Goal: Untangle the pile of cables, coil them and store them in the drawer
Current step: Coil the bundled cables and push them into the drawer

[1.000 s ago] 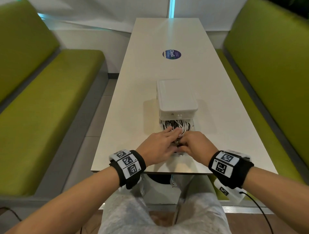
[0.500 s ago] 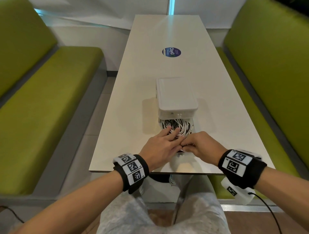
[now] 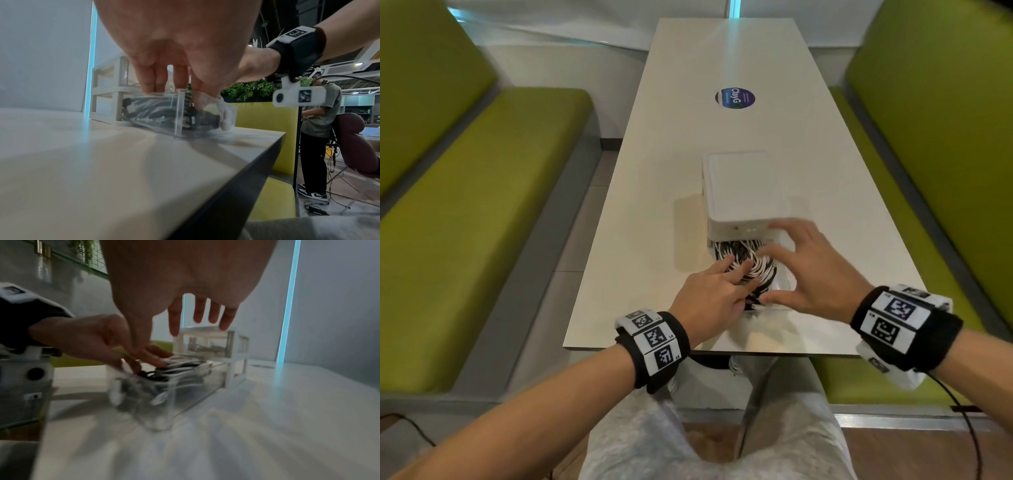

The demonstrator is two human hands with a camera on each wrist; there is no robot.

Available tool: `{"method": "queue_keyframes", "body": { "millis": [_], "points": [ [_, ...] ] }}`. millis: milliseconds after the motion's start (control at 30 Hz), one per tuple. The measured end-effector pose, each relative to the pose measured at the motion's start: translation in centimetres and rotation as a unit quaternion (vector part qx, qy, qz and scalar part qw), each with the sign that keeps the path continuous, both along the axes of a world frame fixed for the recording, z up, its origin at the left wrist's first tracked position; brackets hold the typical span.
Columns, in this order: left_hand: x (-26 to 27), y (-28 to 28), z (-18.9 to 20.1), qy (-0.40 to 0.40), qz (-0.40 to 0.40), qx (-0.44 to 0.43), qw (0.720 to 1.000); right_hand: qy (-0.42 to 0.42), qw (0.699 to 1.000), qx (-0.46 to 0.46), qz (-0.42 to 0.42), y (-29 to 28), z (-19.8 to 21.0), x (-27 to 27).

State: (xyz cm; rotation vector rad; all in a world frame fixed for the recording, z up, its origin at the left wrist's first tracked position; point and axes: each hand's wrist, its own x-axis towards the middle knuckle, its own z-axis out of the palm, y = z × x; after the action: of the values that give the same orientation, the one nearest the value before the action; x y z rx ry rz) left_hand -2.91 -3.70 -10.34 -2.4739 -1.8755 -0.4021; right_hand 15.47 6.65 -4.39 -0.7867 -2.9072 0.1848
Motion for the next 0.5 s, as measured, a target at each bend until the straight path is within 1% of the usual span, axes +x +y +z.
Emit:
{"method": "queue_keyframes", "body": {
  "millis": [67,133,233,367,500],
  "points": [
    [0.0,-0.1,0.0,0.007,0.0,0.003,1.0,-0.065,0.998,0.013,0.008,1.1,0.6,-0.2],
    [0.0,-0.2,0.2,0.015,0.003,-0.009,1.0,-0.137,0.99,0.034,0.023,1.8,0.3,-0.8],
    [-0.1,0.0,0.3,0.025,0.009,-0.023,0.999,-0.195,0.98,0.034,0.013,2.5,0.2,-1.4],
    [-0.2,0.0,0.6,0.035,-0.001,-0.036,0.999,-0.218,0.975,0.022,0.021,2.5,0.4,-1.4],
    [-0.3,-0.2,0.5,0.063,-0.038,-0.065,0.995,-0.193,0.981,-0.001,0.015,2.3,0.1,-1.5]
  ]
}}
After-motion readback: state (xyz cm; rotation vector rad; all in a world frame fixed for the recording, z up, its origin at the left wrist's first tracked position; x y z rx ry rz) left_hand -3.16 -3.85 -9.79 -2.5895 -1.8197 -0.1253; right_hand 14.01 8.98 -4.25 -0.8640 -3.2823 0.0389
